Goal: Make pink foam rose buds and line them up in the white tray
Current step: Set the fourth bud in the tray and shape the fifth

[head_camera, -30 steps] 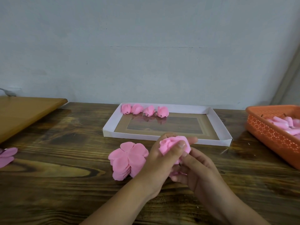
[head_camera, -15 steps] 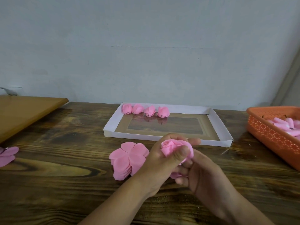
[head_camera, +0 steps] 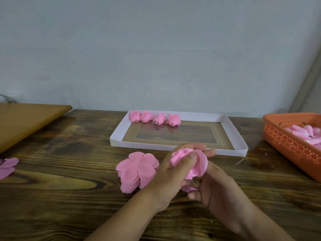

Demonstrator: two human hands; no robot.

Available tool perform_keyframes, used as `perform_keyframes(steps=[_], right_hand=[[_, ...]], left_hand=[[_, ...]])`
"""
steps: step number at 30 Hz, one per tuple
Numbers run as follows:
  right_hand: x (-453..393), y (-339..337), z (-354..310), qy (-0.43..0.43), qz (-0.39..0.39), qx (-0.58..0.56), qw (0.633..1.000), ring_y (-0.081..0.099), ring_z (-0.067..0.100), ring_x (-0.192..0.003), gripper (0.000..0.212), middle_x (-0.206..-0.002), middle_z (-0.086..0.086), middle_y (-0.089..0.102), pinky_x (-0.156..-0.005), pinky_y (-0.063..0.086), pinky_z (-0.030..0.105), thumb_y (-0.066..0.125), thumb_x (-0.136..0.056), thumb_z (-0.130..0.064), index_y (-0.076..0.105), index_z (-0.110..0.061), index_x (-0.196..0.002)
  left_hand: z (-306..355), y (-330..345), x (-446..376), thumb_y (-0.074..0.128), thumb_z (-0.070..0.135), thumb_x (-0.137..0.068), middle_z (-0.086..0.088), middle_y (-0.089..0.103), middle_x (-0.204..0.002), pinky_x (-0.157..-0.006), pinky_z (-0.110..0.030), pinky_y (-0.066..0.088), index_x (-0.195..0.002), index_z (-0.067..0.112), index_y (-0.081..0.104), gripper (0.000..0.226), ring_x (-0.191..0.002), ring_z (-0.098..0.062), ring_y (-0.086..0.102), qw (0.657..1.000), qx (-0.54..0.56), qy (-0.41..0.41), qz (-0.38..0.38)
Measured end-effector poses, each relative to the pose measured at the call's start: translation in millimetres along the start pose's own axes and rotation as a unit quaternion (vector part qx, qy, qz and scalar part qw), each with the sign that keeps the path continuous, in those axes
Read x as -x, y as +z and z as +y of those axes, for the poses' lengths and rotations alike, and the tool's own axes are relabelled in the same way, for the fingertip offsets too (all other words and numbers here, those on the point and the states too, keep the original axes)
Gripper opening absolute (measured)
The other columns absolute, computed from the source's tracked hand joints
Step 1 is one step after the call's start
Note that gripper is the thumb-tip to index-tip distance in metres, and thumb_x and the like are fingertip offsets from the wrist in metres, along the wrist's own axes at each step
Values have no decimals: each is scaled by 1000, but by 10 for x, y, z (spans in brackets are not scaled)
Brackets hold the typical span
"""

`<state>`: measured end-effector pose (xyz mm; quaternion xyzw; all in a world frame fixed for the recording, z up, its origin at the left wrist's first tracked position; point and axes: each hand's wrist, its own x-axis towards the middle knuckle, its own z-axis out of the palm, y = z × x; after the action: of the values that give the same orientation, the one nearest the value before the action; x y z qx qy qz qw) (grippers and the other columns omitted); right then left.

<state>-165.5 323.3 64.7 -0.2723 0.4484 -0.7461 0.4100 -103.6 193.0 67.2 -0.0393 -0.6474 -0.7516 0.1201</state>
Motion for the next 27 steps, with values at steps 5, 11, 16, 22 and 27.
perform_keyframes(steps=[5,11,16,22,27], right_hand=[[4,7,8,-9,0,1,1000,67,18,-81,69,-95,11,66,-59,55,25,86,-67,-54,70,-9,-117],[0,-4,20,-5,27,7,1000,67,20,-78,64,-96,17,65,-57,55,26,74,-78,-45,64,1,-122],[-27,-23,57,-4,40,33,999,66,17,-81,61,-101,13,70,-62,57,27,80,-75,-50,70,-8,-118],[-31,-15,67,3,51,5,999,71,19,-93,68,-111,10,73,-64,58,29,92,-58,-53,73,-18,-113],[-13,3,34,40,5,-12,999,63,11,-73,59,-86,3,65,-63,55,23,85,-66,-58,73,-21,-110]], left_hand=[[-19,-13,-3,50,45,-96,9,71,-128,-76,-35,58,-118,35,65,29,-117,-20,68,1000,-6,-1,-1],[-32,0,-20,49,52,-90,7,73,-125,-77,-38,58,-113,38,67,32,-115,-20,69,999,-32,4,5],[-27,25,-8,56,73,-84,3,72,-126,-96,-56,56,-127,23,62,66,-120,-17,67,998,-53,19,-16],[-85,6,-19,83,33,-82,-7,75,-112,-89,-39,57,-115,10,61,46,-111,-28,71,998,-35,38,-27],[-35,67,8,66,64,-86,7,78,-99,-59,-17,52,-103,22,70,46,-78,-2,70,1000,-31,4,-5]])
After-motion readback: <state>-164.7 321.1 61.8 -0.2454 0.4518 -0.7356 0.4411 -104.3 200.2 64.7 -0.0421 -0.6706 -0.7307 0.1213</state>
